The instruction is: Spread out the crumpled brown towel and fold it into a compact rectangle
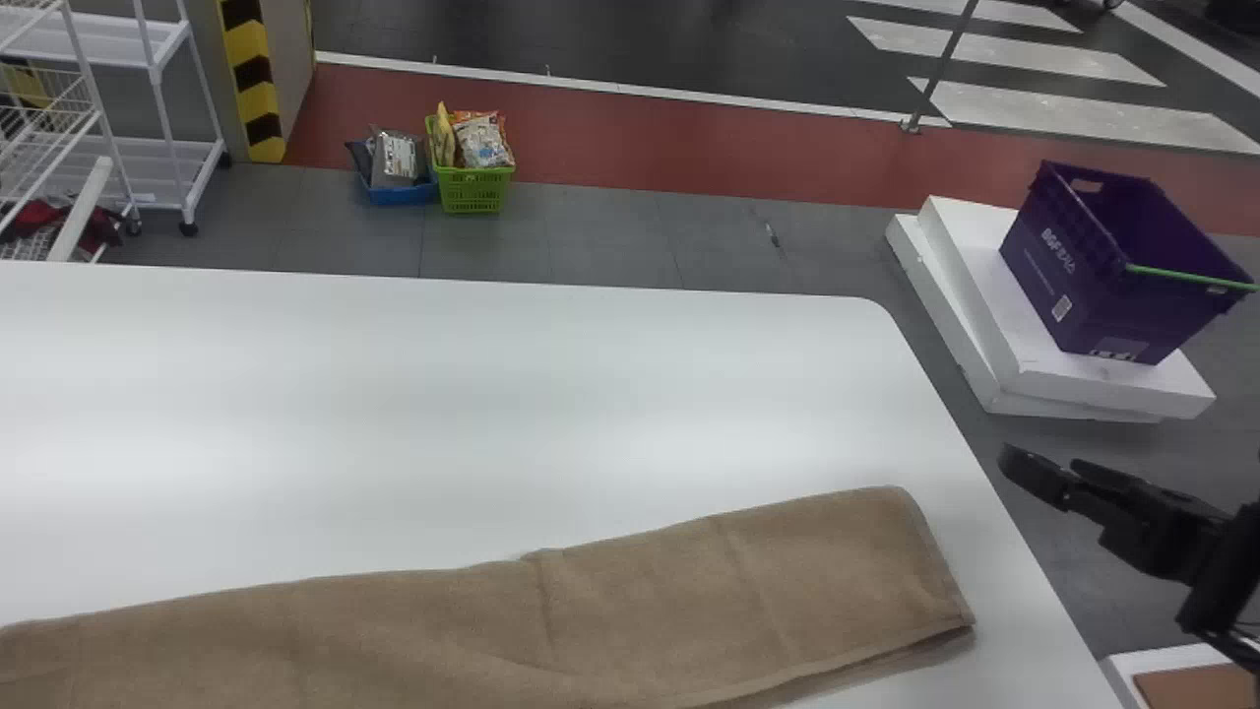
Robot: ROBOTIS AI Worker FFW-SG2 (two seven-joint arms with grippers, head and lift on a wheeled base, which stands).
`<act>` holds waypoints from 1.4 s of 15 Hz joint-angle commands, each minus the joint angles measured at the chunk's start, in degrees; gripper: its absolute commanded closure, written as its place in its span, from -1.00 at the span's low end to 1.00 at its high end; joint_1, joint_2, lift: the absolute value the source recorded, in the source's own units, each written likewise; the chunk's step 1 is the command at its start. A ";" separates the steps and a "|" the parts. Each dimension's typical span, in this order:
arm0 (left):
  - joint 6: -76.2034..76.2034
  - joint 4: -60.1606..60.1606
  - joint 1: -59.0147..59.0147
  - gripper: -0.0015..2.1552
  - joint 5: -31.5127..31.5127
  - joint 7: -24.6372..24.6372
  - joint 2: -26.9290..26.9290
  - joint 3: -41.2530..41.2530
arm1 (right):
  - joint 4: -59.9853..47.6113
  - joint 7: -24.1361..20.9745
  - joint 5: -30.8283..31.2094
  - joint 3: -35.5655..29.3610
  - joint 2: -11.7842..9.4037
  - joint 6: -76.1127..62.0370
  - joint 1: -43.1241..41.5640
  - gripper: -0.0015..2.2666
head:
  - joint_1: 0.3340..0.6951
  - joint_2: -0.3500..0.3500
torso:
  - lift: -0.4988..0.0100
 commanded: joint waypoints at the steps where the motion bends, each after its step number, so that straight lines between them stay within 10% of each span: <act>1: 0.45 -0.07 0.27 -0.60 -0.77 1.15 -0.14 -0.48 | -0.40 0.62 -0.94 -0.39 0.26 -1.18 0.13 -0.92 | 1.00 -0.69 | 0.46; 21: -2.36 -0.51 1.58 -0.15 -7.80 -3.25 0.82 -5.57 | -1.54 2.73 -3.66 -1.27 1.05 -3.11 1.01 -0.92 | 1.00 -0.75 | 0.46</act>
